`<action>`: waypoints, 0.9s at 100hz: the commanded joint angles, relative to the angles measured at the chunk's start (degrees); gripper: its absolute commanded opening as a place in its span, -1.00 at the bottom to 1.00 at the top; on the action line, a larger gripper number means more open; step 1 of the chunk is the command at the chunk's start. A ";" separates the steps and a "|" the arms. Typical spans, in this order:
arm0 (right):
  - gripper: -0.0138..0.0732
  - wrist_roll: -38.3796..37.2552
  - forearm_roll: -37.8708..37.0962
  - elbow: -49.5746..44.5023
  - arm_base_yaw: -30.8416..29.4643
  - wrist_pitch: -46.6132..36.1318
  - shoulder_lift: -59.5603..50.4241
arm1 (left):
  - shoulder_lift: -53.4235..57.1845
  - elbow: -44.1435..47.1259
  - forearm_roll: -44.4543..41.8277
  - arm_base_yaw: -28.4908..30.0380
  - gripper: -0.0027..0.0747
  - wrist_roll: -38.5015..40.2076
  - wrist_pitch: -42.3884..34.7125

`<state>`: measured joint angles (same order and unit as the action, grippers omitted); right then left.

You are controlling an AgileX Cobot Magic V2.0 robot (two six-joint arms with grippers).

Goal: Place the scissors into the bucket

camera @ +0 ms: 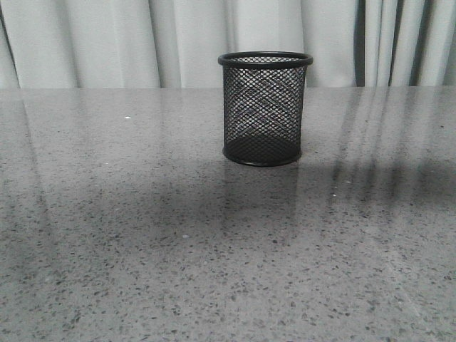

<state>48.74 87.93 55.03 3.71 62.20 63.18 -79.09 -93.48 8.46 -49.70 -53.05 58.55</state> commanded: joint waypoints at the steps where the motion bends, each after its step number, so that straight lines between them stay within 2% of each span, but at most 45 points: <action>1: -0.82 0.94 4.15 1.94 -0.01 -1.59 -0.59 | 1.65 -1.83 1.42 -0.41 -0.03 0.84 -4.02; 8: -0.82 0.94 4.15 2.04 -0.01 -2.66 -0.59 | 1.65 -1.83 -0.64 0.32 0.27 0.84 -4.02; 13: -0.82 0.94 3.07 2.29 -0.01 -3.81 -0.59 | 1.65 -1.83 -1.35 1.62 0.34 0.88 -4.02; 21: -0.82 0.94 -0.85 3.96 -0.01 -6.25 -0.59 | 1.77 -1.83 -1.48 5.53 0.34 1.87 -4.12; 33: -0.78 -2.66 -8.09 7.79 -0.01 -9.94 -0.59 | 2.35 -1.83 -1.36 13.57 0.34 8.37 -4.83; 51: -0.78 -12.84 -29.68 16.04 -0.01 -12.98 -0.50 | 4.35 -1.83 1.59 27.15 0.34 15.45 -3.67; 57: -0.78 -16.67 -37.59 18.24 -0.01 -12.37 -0.38 | 5.32 -1.83 4.39 31.52 0.34 15.45 -3.41; 68: -0.78 -21.83 -47.26 22.26 -0.01 -8.08 0.89 | 7.73 -1.83 8.55 37.52 0.34 15.45 -3.41; 90: -0.78 -23.08 -49.65 24.26 -0.01 -3.91 4.15 | 11.37 -1.83 9.27 41.89 0.34 15.45 0.27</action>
<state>25.97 37.24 76.97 3.71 59.71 67.25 -70.07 -93.50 15.80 -8.52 -38.30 60.38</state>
